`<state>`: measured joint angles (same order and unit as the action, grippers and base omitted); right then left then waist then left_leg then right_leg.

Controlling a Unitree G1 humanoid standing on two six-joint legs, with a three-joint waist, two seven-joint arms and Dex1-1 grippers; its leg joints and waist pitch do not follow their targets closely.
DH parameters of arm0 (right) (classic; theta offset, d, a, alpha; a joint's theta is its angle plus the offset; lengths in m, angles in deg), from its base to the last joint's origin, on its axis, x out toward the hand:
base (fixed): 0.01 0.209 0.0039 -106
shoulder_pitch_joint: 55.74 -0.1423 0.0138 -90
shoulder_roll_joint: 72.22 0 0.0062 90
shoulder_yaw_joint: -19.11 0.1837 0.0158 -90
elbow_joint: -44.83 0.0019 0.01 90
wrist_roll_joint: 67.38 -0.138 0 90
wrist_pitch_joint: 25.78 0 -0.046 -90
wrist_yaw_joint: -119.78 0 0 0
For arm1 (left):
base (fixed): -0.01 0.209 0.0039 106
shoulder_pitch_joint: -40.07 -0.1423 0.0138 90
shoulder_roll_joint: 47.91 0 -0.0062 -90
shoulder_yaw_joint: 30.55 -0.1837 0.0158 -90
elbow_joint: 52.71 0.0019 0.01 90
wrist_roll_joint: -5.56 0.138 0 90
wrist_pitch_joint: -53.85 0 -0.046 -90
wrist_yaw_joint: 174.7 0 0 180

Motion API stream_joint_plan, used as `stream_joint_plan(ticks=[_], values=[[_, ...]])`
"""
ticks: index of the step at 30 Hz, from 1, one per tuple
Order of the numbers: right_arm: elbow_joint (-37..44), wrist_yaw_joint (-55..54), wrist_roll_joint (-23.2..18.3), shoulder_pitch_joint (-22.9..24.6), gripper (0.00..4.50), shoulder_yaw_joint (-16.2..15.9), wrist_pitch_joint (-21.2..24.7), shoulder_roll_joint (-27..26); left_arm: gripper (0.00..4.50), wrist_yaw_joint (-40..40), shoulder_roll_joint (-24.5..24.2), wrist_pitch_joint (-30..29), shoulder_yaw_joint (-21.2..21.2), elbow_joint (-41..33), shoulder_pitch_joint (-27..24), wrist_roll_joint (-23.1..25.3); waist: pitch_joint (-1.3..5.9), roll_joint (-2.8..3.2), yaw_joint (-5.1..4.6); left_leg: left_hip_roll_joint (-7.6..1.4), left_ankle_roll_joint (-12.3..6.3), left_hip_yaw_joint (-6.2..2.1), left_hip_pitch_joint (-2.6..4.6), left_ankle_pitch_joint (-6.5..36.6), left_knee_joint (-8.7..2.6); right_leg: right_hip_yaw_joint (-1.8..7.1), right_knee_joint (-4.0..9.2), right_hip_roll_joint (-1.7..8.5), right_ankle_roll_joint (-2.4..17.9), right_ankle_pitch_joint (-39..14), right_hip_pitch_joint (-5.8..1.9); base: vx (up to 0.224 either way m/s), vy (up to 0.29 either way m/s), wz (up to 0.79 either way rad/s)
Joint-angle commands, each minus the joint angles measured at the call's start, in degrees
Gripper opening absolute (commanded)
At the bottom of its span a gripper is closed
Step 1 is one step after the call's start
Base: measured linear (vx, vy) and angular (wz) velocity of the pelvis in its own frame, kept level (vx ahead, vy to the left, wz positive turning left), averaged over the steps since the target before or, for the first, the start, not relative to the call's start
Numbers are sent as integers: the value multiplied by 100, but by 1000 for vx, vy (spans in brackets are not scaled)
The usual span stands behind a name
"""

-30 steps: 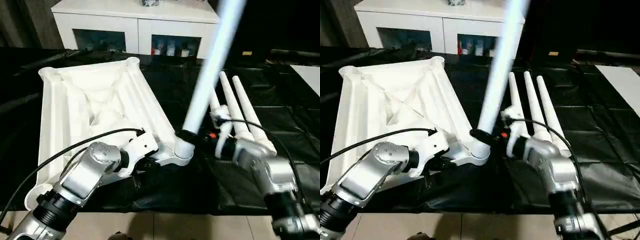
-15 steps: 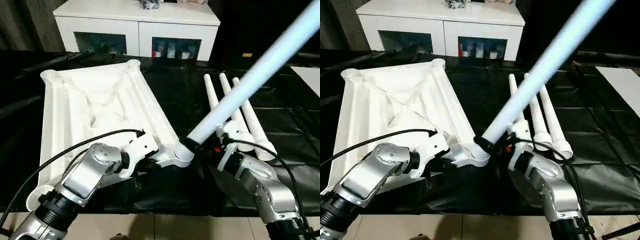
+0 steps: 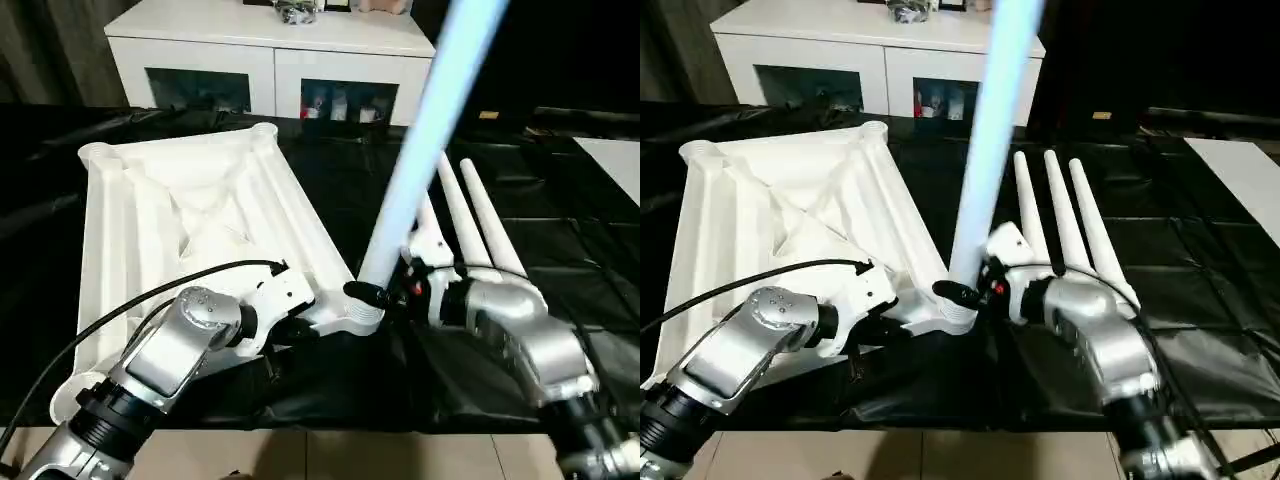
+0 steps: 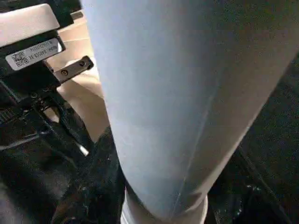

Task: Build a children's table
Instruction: Insert table leg to table base, then rotate leg to tighten

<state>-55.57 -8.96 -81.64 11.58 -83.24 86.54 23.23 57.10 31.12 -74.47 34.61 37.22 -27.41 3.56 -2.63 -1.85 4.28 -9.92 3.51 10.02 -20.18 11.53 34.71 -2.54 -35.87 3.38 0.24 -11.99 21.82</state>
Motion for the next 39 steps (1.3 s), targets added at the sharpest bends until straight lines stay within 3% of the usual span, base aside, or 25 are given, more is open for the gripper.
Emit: stream_joint_plan(ticks=[1,6,10,13,21,30,35,39], values=[[-772,134,-20,44,186,-175,538,7,0,-168,-55,132,207,-40,202,63,220,-11,-44,-326,2,-142,32,1593,-509,302,585,488,902,-2233,-99,0,0,0],[-998,350,-58,-74,186,-216,667,33,0,-171,-67,126,220,-62,185,59,215,-24,-88,-333,50,-159,37,1728,-522,289,598,491,899,-2401,-89,0,0,0],[-1091,523,232,120,186,-504,631,169,0,-199,-121,120,254,-86,144,75,233,-49,-84,-341,37,-154,28,1625,-525,293,580,494,927,-2203,-105,0,0,0],[-1255,457,388,206,186,-628,538,169,0,-200,-142,122,260,-106,112,59,227,-32,-78,-340,36,-145,32,1604,-531,295,580,490,964,-2125,-99,0,0,0],[-1482,391,662,221,186,-848,245,123,0,-236,-147,139,261,-124,117,72,206,-59,-122,-338,143,-191,61,2141,-551,289,664,510,709,-2935,-42,0,0,0],[-1462,265,653,496,186,-657,-78,197,0,-313,-77,166,293,-108,134,50,217,-62,-126,-346,135,-197,73,2261,-578,281,702,504,644,-2970,-22,0,0,0],[-1449,313,600,604,186,-632,-59,205,0,-317,-34,165,286,-110,138,51,219,-29,-143,-351,158,-197,88,2371,-596,281,709,489,700,-2772,-14,0,0,0],[-1461,357,592,630,186,-650,-22,220,0,-296,-27,179,276,-91,167,53,211,-30,-142,-348,157,-209,85,2463,-605,282,719,497,664,-2911,-10,0,0,0]])
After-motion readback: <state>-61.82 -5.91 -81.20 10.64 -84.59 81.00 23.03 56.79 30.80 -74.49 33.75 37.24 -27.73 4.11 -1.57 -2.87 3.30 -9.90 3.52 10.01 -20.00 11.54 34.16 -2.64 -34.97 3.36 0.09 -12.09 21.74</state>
